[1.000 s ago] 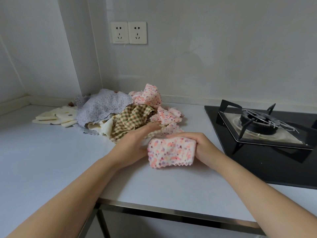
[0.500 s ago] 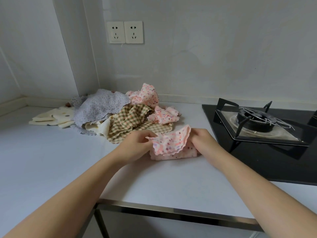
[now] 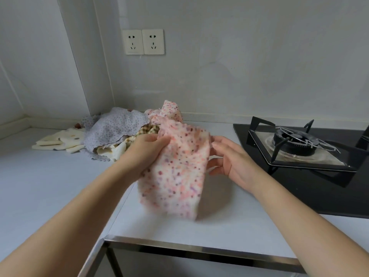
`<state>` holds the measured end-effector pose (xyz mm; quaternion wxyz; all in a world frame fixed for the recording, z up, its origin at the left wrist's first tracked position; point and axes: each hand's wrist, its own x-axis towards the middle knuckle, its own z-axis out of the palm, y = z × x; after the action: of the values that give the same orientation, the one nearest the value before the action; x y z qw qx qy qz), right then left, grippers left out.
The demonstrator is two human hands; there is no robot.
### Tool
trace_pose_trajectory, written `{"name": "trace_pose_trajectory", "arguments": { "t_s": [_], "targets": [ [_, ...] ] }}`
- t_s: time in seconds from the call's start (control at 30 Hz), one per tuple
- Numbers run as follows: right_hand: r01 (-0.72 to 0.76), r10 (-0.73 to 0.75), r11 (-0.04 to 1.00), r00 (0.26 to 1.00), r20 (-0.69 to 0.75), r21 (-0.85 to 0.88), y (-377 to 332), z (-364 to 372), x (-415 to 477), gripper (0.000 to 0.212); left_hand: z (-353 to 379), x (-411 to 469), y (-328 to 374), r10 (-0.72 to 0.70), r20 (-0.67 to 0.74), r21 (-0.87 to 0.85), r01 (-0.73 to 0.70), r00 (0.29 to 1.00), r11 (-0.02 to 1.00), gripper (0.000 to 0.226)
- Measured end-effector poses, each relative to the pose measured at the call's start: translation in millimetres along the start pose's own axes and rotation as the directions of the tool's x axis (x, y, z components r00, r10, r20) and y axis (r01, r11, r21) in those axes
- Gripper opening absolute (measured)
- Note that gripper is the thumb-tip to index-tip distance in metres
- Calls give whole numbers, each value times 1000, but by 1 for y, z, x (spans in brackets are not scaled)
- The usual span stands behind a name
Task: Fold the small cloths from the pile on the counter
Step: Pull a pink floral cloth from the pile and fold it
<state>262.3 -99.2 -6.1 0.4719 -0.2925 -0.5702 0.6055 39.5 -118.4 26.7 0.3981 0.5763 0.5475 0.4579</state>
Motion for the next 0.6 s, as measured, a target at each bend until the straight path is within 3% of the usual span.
{"name": "trace_pose_trajectory", "arguments": {
  "t_s": [0.1,0.2,0.33,0.5,0.6],
  "targets": [
    [-33,35,990,999,13,-136,-1,-7,-3,38,-13,2,4,-66,166,362,2,984,932,31],
    [-42,52,925,999,17,-379,-6,-11,-6,43,-8,8,0,4,337,622,-226,941,750,32],
    [-7,73,875,991,116,-484,-13,-5,-6,33,2,12,4,104,526,471,-390,844,791,32],
    [181,-183,845,982,46,-504,-15,-8,-13,39,-3,16,16,116,548,468,-419,829,778,35],
    [367,-351,651,922,165,-665,-21,-8,-24,36,-3,14,19,106,567,478,-432,817,765,37]
  ]
}}
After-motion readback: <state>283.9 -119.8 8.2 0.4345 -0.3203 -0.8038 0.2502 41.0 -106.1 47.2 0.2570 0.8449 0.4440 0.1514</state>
